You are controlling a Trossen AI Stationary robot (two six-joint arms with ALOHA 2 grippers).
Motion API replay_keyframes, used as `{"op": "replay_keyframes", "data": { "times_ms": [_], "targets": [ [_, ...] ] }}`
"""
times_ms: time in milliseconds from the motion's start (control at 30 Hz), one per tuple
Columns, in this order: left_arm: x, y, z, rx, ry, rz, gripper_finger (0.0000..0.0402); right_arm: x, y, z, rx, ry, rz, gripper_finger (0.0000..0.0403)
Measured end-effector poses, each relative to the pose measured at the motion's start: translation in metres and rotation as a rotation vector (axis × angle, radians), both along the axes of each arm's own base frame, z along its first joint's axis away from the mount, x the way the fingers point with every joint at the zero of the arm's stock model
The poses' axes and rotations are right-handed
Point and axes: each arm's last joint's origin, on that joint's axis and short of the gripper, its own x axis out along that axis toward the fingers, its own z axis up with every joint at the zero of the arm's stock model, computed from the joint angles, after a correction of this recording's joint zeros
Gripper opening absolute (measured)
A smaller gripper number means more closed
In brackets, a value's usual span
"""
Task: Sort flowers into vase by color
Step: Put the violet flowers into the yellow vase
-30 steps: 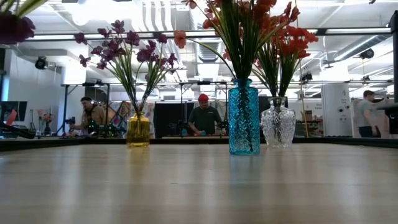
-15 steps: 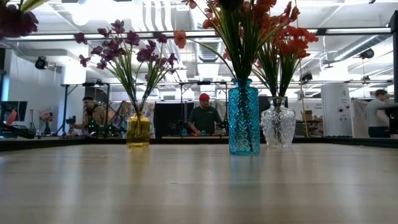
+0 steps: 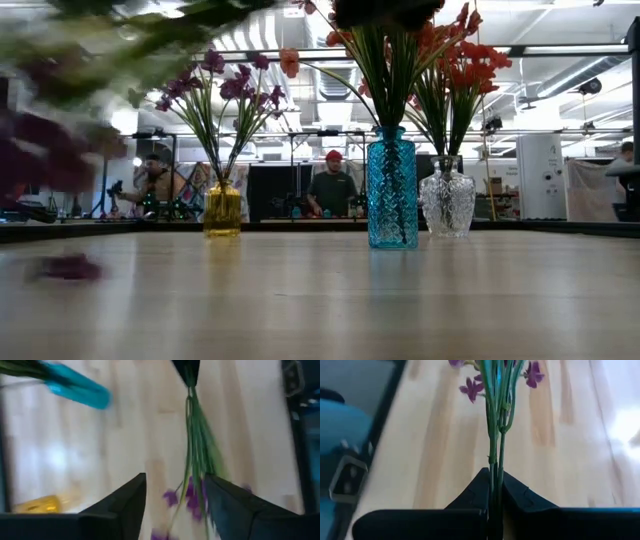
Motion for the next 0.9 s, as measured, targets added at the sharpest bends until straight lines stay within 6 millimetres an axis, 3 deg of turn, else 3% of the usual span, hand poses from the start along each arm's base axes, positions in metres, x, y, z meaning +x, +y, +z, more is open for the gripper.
{"op": "replay_keyframes", "data": {
  "times_ms": [300, 500, 667, 900],
  "targets": [
    [-0.028, -0.004, 0.029, 0.193, -0.237, -0.034, 0.0194, -0.042, 0.005, 0.021, -0.025, 0.132, -0.024, 0.0013],
    [-0.043, -0.010, 0.035, 0.264, -0.332, -0.118, 0.0188, -0.073, 0.012, 0.047, -0.078, 0.033, -0.070, 0.0013],
    [-0.042, -0.010, 0.042, 0.296, -0.397, -0.218, 0.0170, -0.101, 0.014, 0.070, -0.094, -0.113, -0.137, 0.0013],
    [-0.049, -0.002, 0.041, 0.263, -0.512, -0.328, 0.0138, -0.128, 0.022, 0.082, -0.146, -0.255, -0.184, 0.0013]
  ]
}}
